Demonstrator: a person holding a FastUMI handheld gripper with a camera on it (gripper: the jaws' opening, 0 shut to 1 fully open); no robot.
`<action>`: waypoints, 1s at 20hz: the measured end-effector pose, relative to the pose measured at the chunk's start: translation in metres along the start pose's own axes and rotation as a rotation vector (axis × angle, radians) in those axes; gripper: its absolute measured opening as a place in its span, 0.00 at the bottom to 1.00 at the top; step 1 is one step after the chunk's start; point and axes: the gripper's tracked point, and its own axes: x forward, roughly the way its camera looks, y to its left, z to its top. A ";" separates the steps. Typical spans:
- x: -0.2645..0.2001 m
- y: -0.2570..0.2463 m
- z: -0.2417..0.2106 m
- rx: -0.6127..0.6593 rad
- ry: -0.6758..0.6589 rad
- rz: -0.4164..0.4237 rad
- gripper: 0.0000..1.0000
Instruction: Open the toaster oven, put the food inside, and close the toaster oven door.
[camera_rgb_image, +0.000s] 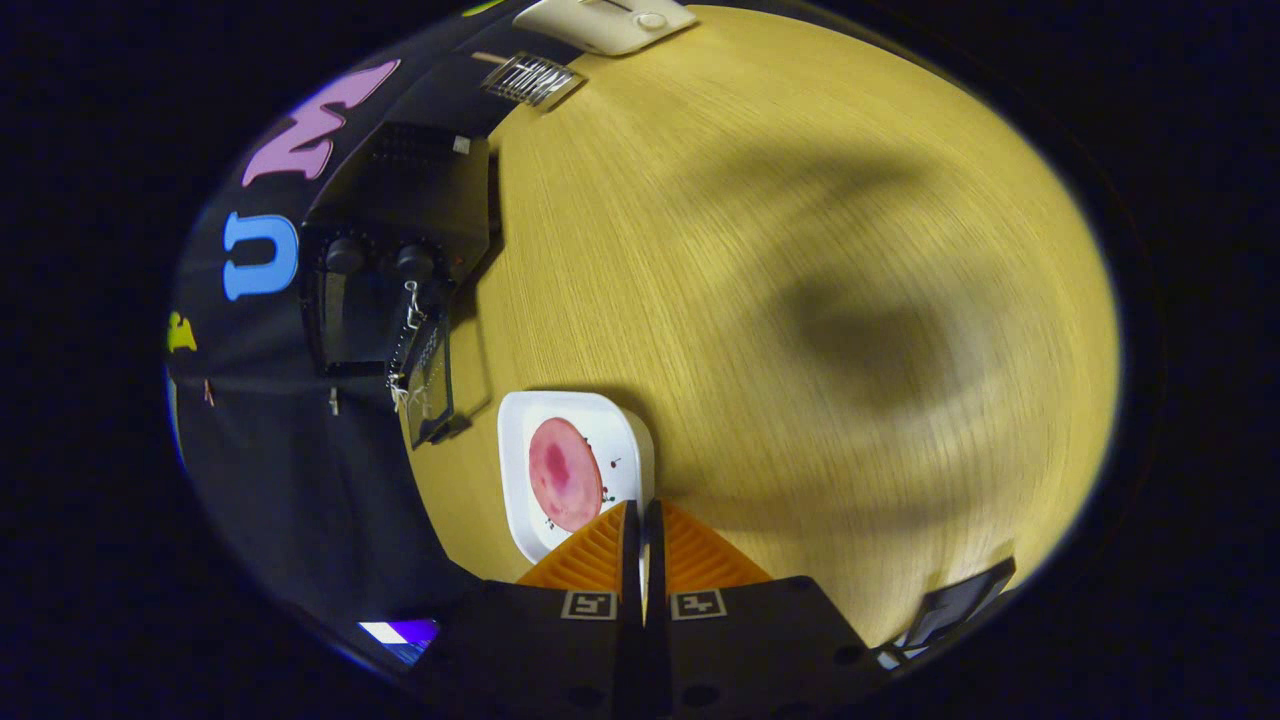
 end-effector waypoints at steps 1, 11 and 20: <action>-0.004 0.003 -0.004 0.028 -0.010 0.024 0.05; -0.026 0.125 -0.045 0.294 -0.233 0.196 0.05; 0.042 0.235 -0.043 0.505 -0.351 0.189 0.05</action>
